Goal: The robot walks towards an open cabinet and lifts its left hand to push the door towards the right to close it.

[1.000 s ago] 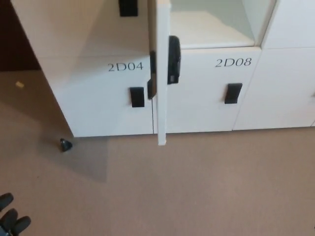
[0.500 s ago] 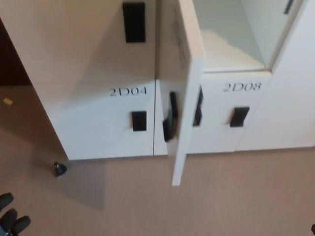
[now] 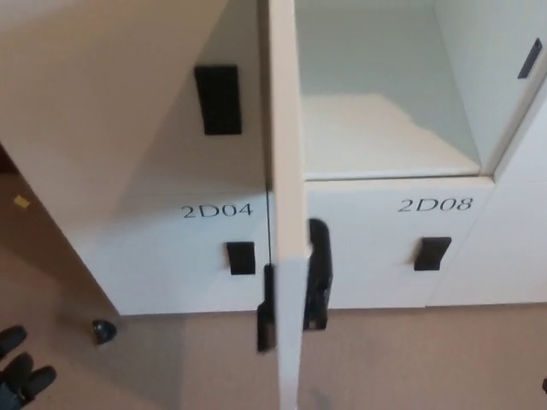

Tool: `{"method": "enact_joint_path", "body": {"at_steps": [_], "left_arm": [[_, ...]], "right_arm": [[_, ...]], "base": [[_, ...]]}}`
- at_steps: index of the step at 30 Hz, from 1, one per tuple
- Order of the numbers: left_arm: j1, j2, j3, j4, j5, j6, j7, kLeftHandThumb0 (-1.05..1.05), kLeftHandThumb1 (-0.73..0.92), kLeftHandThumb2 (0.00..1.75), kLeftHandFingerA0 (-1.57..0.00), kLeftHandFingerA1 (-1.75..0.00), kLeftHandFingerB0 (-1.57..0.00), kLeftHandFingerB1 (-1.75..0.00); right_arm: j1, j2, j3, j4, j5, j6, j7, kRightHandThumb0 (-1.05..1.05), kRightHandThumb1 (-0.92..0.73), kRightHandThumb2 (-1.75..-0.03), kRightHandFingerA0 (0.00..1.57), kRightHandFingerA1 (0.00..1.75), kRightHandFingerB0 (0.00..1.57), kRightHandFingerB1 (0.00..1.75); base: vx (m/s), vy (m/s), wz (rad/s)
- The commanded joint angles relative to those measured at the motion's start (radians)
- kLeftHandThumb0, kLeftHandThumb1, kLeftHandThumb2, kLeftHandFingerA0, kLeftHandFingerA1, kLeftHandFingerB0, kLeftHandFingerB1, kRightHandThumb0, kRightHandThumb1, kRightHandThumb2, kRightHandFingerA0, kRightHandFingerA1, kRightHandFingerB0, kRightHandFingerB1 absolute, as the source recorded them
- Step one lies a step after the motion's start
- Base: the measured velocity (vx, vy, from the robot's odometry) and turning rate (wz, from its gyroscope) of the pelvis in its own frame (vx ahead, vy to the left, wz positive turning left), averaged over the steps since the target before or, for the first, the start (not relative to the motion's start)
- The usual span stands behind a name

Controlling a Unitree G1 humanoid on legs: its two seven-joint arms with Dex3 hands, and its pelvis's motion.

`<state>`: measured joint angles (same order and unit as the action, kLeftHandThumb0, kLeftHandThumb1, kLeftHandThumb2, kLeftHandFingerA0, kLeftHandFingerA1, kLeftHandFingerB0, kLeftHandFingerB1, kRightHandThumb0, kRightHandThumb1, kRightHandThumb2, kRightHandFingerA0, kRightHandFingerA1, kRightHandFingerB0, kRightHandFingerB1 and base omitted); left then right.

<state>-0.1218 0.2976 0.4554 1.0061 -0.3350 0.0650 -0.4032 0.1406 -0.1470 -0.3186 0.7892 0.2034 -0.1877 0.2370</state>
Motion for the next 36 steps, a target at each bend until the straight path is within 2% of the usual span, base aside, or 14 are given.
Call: {"method": "enact_joint_path", "body": {"at_steps": [1,8,14,30,35,36], "left_arm": [[0.009,0.015,-0.003,0.002,0.001,0.001,0.009,-0.24,0.64,0.59,-0.68,-0.54,-0.60,-0.48],[0.011,0.015,-0.007,0.000,0.001,-0.005,0.005,-0.24,0.64,0.59,-0.68,-0.55,-0.62,-0.49],[0.003,0.014,-0.015,-0.003,0.009,-0.010,0.023,-0.25,0.63,0.58,-0.71,-0.54,-0.65,-0.48],[0.009,0.014,-0.046,-0.021,0.023,-0.029,0.011,-0.25,0.61,0.58,-0.69,-0.53,-0.59,-0.47],[0.026,0.011,-0.053,-0.042,0.018,-0.039,-0.017,-0.24,0.59,0.57,-0.72,-0.51,-0.61,-0.45],[0.036,0.002,-0.062,-0.065,0.021,-0.049,-0.026,-0.28,0.59,0.58,-0.78,-0.51,-0.66,-0.45]], "right_arm": [[0.007,-0.011,0.004,0.015,-0.008,-0.016,-0.013,-0.23,-0.66,-0.59,0.70,0.51,0.49,0.41],[0.008,-0.014,0.012,0.010,-0.014,-0.013,-0.017,-0.22,-0.66,-0.59,0.69,0.50,0.49,0.40],[0.000,-0.012,0.015,0.009,-0.010,-0.008,-0.024,-0.22,-0.65,-0.59,0.71,0.50,0.49,0.41],[-0.008,-0.017,0.028,0.021,-0.018,-0.015,-0.030,-0.22,-0.67,-0.59,0.71,0.51,0.51,0.41],[-0.007,-0.022,0.035,0.024,-0.023,-0.020,-0.027,-0.23,-0.68,-0.59,0.71,0.51,0.51,0.41],[-0.009,-0.022,0.035,0.028,-0.024,-0.021,-0.029,-0.24,-0.66,-0.59,0.72,0.51,0.52,0.41]], "base": [[0.26,-0.092,-0.02],[0.14,-0.066,-0.15],[0.10,0.164,0.11],[0.02,-0.002,0.00],[0.00,0.000,0.00],[0.00,0.000,0.00]]}}
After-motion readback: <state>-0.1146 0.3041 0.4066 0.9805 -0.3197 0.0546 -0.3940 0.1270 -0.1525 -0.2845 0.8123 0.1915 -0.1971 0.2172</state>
